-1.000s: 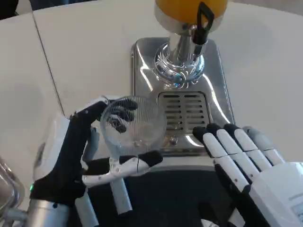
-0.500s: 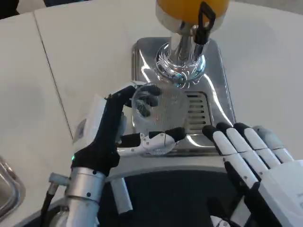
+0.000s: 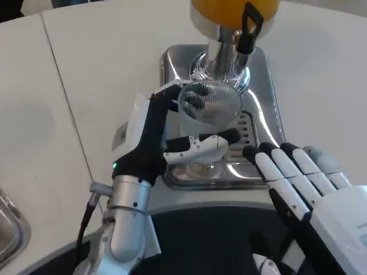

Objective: Grasp the cup under the faucet to collect the drink, then remove the cup.

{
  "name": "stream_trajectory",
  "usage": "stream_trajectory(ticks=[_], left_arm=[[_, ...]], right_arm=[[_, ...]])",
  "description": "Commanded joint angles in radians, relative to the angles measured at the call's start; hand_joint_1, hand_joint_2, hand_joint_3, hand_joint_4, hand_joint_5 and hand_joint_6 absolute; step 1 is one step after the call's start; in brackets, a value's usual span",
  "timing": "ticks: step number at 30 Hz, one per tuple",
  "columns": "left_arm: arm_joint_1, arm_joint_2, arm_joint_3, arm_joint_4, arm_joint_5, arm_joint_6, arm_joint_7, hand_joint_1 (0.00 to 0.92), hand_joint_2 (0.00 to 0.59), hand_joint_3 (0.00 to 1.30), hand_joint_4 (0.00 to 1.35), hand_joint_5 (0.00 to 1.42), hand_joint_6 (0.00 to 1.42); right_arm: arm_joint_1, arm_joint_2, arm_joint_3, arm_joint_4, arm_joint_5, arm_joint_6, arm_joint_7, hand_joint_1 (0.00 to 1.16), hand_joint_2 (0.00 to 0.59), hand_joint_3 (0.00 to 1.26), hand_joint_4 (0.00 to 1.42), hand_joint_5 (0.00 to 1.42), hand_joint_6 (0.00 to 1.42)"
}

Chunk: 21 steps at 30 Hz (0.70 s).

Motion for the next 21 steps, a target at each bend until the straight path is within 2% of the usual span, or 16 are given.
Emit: stream_trajectory(ticks=[1, 9, 14, 18, 21], left_arm=[[-0.058, -0.027, -0.009, 0.061, -0.013, 0.005, 0.048, 0.719, 0.000, 1.15, 1.10, 1.35, 1.42], [-0.094, -0.078, -0.059, 0.131, 0.027, 0.021, 0.130, 0.719, 0.000, 1.15, 1.10, 1.35, 1.42], [-0.138, -0.097, -0.079, 0.186, 0.052, 0.050, 0.200, 0.719, 0.000, 1.15, 1.10, 1.35, 1.42], [-0.184, -0.093, -0.101, 0.250, 0.067, 0.055, 0.247, 0.719, 0.000, 1.15, 1.09, 1.35, 1.42], [-0.213, -0.085, -0.122, 0.298, 0.077, 0.044, 0.270, 0.719, 0.000, 1.16, 1.09, 1.35, 1.42]], right_arm=[[0.020, -0.002, -0.011, -0.015, 0.016, 0.000, 0.001, 0.29, 0.585, 0.00, 0.00, 0.00, 0.00], [0.012, 0.005, -0.028, -0.015, 0.025, 0.013, 0.006, 0.29, 0.585, 0.00, 0.00, 0.00, 0.00], [0.010, 0.013, -0.006, -0.015, 0.013, 0.017, 0.012, 0.29, 0.585, 0.00, 0.00, 0.00, 0.00], [-0.012, 0.011, -0.003, -0.014, 0.015, 0.038, 0.019, 0.29, 0.585, 0.00, 0.00, 0.00, 0.00], [0.007, 0.013, -0.010, -0.015, 0.022, 0.020, 0.011, 0.29, 0.585, 0.00, 0.00, 0.00, 0.00]])
